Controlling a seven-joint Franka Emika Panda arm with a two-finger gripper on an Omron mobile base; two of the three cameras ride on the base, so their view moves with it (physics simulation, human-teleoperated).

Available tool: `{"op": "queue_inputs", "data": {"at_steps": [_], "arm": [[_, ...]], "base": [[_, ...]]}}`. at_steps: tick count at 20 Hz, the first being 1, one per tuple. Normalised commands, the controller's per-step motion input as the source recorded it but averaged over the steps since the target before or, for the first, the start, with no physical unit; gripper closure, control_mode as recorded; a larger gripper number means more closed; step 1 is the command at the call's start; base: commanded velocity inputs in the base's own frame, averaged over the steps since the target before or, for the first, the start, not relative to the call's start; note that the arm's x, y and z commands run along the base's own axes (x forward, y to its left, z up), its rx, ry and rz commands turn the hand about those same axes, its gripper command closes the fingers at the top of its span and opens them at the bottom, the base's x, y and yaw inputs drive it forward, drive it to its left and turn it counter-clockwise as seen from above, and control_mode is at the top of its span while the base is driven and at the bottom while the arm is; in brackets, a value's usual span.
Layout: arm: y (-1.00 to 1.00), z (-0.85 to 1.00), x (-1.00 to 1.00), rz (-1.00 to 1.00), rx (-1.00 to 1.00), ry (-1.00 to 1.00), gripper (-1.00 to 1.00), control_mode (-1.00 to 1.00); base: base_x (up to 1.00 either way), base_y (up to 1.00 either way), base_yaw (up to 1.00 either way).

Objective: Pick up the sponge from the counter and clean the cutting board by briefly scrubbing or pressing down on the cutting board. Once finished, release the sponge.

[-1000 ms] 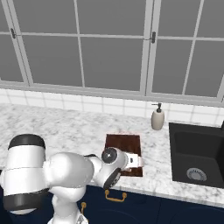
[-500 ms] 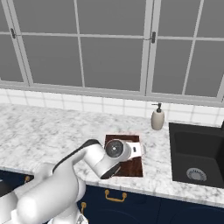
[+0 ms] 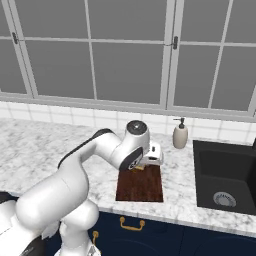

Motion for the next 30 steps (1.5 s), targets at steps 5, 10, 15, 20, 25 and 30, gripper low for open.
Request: {"op": "queue_inputs", "data": {"at_steps": [5, 10, 15, 20, 25, 30], "arm": [[0.39, -0.04, 0.0, -0.44, 0.28, 0.12, 1.0, -1.0], [0.31, -0.07, -0.02, -0.41, 0.21, 0.11, 1.0, -1.0], [0.51, -0.34, -0.17, -0.45, 0.01, 0.01, 1.0, -1.0], [0.41, -0.46, -0.15, -0.3, 0.04, 0.09, 1.0, -1.0], [0.48, -0.11, 0.14, -0.11, 0.17, 0.37, 1.0, -1.0], [0.32, -0.24, 0.27, -0.15, 0.05, 0.2, 1.0, -1.0]], "base": [[0.0, 0.0, 0.0], [0.0, 0.0, 0.0], [0.0, 0.0, 0.0], [0.0, 0.0, 0.0], [0.0, 0.0, 0.0], [0.0, 0.0, 0.0]]}}
